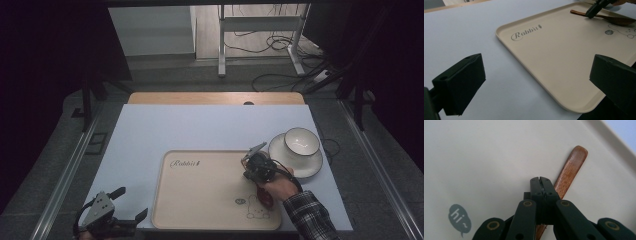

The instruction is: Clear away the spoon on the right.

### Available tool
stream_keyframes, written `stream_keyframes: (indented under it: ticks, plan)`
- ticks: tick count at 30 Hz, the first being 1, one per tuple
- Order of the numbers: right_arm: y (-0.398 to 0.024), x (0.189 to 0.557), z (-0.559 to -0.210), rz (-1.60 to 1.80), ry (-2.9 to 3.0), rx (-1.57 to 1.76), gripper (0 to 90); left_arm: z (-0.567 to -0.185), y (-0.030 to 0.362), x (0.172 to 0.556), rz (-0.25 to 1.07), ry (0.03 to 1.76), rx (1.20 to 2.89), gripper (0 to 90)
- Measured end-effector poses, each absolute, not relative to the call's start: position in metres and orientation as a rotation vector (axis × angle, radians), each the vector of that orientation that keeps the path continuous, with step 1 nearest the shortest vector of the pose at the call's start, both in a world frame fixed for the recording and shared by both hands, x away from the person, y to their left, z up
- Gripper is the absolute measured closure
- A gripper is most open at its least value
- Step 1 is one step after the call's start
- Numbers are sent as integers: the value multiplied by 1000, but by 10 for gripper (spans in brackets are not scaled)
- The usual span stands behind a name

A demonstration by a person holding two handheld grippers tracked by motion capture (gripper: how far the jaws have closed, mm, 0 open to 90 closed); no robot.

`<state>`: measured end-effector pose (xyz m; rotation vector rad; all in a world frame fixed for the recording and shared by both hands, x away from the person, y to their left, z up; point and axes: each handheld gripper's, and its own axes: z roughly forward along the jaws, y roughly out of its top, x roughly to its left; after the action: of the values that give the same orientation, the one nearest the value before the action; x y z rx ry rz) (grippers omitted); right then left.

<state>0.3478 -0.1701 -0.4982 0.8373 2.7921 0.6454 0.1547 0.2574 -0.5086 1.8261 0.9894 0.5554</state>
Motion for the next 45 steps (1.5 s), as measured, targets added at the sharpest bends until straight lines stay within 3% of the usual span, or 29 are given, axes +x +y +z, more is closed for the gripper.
stream_keyframes:
  ticks: [30,45]
  plan:
    - [-198,358,-499,659,2728,948,896,-509,257,155,555,984,1832,0]
    - [-194,352,-489,720,2708,927,773,-509,256,155,558,979,1841,1]
